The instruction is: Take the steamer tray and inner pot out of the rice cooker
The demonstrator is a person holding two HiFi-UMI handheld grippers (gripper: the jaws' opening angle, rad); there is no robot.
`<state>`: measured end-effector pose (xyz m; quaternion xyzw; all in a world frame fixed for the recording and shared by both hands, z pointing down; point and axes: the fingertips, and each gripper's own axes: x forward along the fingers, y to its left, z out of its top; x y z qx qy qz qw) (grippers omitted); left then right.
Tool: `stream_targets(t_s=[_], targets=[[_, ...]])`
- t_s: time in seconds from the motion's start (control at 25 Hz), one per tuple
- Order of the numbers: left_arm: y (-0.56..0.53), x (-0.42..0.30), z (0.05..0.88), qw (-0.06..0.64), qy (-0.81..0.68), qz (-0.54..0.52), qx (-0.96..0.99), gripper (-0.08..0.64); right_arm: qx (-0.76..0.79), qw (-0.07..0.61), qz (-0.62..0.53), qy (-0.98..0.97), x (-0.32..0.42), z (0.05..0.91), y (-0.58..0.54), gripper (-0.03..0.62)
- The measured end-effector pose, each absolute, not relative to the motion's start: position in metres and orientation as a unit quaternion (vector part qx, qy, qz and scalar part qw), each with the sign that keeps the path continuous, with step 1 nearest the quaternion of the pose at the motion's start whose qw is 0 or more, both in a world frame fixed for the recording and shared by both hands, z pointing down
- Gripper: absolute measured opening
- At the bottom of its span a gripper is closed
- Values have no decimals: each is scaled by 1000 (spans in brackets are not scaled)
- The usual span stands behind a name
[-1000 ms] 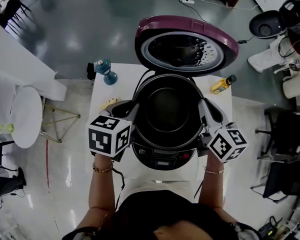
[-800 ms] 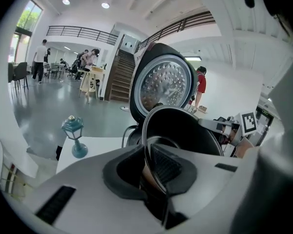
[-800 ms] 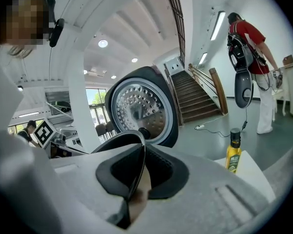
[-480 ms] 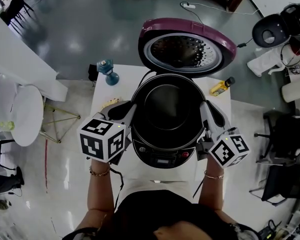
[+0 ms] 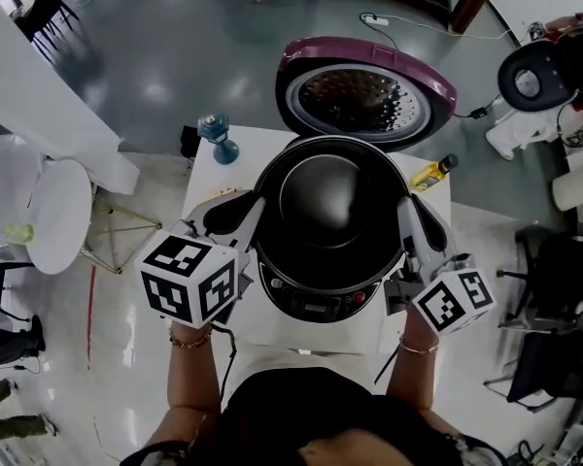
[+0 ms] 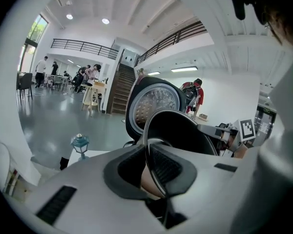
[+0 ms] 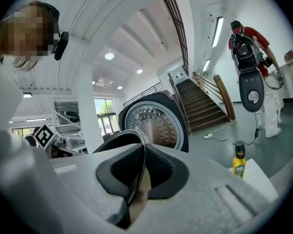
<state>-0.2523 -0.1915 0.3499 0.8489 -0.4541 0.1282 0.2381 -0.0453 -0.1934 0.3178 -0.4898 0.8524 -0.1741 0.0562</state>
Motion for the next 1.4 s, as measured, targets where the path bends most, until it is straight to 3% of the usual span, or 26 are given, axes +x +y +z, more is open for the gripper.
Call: stream_targets(t_s=[0.36, 0.8, 1.4], targets=[[-165, -217, 311, 209, -464, 107, 854, 31, -481, 79, -149, 861, -10, 283, -168, 26], [-135, -117, 273, 178, -413, 91, 888, 31, -522, 113, -129, 836, 91, 248, -118, 26], [-86, 18, 300, 205, -353, 118, 905, 31, -566, 128, -173, 796, 224, 280, -53, 26]])
